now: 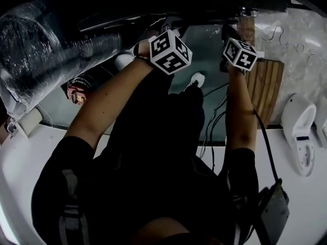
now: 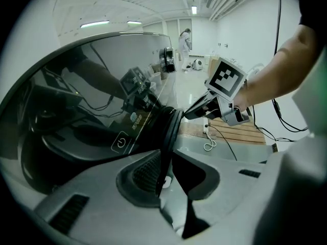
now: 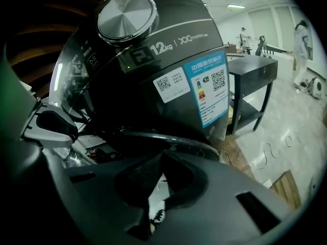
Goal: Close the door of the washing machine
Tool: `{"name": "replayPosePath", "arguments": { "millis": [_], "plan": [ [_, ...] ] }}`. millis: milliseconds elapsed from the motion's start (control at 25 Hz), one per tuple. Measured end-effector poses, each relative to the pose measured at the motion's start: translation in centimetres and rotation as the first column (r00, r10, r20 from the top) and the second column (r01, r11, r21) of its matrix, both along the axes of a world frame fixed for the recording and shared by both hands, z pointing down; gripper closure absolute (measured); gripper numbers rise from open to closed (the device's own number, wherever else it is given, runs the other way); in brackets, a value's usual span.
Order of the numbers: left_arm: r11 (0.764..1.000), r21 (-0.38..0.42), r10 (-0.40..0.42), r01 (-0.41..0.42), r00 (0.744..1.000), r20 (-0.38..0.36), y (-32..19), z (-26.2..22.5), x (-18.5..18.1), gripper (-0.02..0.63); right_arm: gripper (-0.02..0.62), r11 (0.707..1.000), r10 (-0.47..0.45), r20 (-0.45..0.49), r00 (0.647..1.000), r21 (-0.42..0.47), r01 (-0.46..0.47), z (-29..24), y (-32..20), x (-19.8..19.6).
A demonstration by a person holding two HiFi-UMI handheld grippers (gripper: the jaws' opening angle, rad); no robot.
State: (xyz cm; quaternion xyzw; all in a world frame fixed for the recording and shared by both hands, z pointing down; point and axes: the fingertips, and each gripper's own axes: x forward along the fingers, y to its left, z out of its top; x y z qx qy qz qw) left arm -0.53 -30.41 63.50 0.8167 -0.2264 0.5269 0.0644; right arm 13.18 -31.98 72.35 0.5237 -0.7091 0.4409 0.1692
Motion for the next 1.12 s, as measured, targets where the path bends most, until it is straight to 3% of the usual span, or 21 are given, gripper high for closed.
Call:
{"name": "replayPosePath", "arguments": {
  "millis": [280, 560, 880, 1000, 1120],
  "plan": [
    [1.000, 0.005, -0.007, 0.007, 1.000, 0.013, 0.0, 0.1, 0.1, 0.534, 0.592, 1.000, 0.012, -0.002, 1.000, -0.005, -0.012, 0.4, 0.0, 0.0],
    [1.000, -0.024, -0.010, 0.011, 1.000, 0.011, -0.1, 0.1, 0.2, 0.534, 0.591, 1.000, -0.024, -0.093, 0.995, 0.003, 0.025, 0.2, -0.1, 0.3],
    [1.000, -0.002, 0.003, -0.003, 0.999, 0.043, 1.0, -0.4, -0.3, 0.534, 0.591, 0.993, -0.077, -0.078, 0.994, 0.088, 0.083, -4.6, 1.0, -0.7],
    [1.000, -0.002, -0.009, 0.009, 1.000, 0.018, 1.8, -1.3, -0.2, 0.534, 0.591, 0.990, -0.071, -0.046, 0.996, 0.121, 0.076, -7.3, 1.4, -0.9],
    [0.998, 0.000, -0.061, 0.061, 0.998, -0.022, 2.5, -2.5, 0.0, 0.534, 0.591, 0.982, -0.109, -0.077, 0.991, 0.145, 0.120, -9.7, 2.1, -0.7]
  ]
}}
